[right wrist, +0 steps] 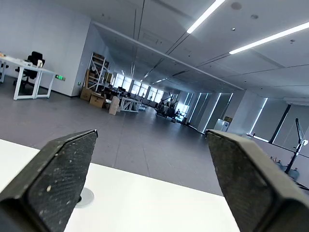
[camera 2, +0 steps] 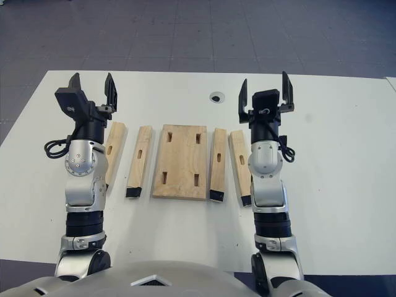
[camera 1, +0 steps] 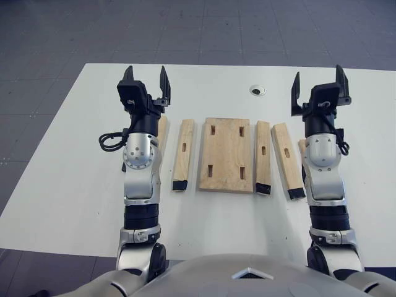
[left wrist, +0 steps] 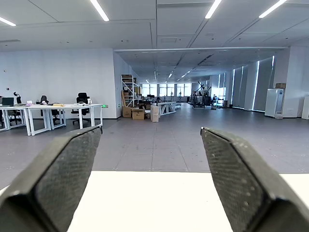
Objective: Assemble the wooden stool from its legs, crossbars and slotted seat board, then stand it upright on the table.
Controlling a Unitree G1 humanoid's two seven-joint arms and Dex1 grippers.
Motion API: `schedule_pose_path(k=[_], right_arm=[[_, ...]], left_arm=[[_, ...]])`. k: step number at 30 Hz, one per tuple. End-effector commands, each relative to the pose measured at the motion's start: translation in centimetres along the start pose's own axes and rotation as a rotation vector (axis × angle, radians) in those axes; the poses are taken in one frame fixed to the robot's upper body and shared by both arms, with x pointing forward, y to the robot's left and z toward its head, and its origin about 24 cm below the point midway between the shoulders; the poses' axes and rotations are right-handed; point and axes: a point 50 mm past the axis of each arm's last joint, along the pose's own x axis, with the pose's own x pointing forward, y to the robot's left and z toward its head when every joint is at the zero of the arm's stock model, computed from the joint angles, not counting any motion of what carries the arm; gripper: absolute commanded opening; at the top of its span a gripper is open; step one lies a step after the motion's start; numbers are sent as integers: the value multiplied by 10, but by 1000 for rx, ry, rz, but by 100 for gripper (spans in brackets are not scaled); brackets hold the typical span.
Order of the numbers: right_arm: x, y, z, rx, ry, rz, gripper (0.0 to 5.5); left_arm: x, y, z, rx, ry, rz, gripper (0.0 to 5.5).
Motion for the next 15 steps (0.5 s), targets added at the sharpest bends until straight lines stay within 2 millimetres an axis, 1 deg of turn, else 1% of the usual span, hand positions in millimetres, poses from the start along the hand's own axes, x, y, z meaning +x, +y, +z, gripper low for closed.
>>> schedule_pose_path(k=[1, 3, 6, 8, 11, 13, 15], right_arm=[[2, 1, -9, 214, 33, -59, 412], [7, 5, -10, 256, 8, -52, 412], [11, 14, -20, 290, 15, 12, 412], [11, 19, -23, 281, 17, 85, 412], [10, 23, -21, 235, 0, 178, 412], [10, 23, -19, 201, -17, 201, 412], [10, 18, -18, 203, -17, 165, 412]], left_arm=[[-2, -4, -1, -55, -20, -9, 382], [-2, -4, -3, -65, -24, -3, 382], [-1, -6, -5, -58, -23, -13, 382], [-1, -6, -7, -51, -20, -25, 382], [-3, -6, -11, -25, -13, -49, 382], [-4, -7, -14, 5, -7, -74, 382], [-6, -7, -17, 33, -4, -91, 382]])
